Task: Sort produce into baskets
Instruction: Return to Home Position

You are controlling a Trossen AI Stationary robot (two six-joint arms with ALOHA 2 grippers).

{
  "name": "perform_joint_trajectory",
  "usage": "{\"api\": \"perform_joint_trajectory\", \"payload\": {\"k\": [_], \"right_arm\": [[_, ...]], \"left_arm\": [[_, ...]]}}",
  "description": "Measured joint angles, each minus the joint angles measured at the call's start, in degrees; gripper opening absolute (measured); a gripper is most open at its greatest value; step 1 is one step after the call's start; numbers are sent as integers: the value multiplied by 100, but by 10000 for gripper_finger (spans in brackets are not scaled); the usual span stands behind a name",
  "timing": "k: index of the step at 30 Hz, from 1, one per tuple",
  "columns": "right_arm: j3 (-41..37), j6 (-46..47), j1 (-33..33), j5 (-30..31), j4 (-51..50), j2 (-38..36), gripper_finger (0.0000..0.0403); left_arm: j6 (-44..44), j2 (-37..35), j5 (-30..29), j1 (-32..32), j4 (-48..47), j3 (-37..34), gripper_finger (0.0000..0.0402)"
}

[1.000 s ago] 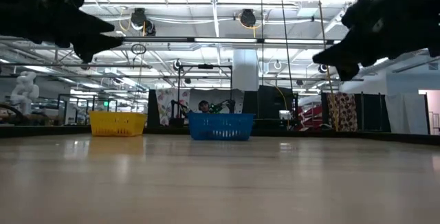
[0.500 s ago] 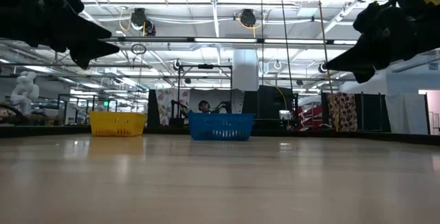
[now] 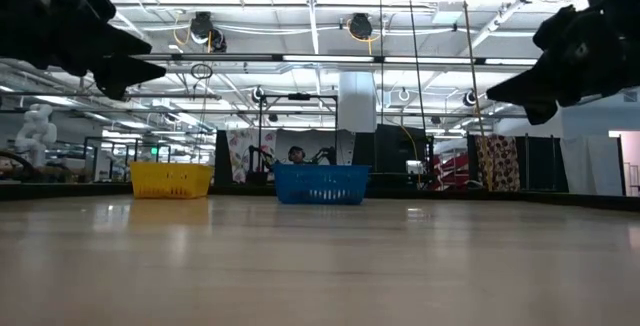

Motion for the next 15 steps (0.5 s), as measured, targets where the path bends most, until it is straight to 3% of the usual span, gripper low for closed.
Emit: {"api": "perform_joint_trajectory", "payload": {"k": [8,15], "right_arm": [[-37,-37,1,-44,-441,-532,0],[-36,-366,4,-483,-485,-887,0]], "left_arm": [[-10,-430,-11,0,-176,2,248],[-138,-428,-9,0,-460,48,248]]}}
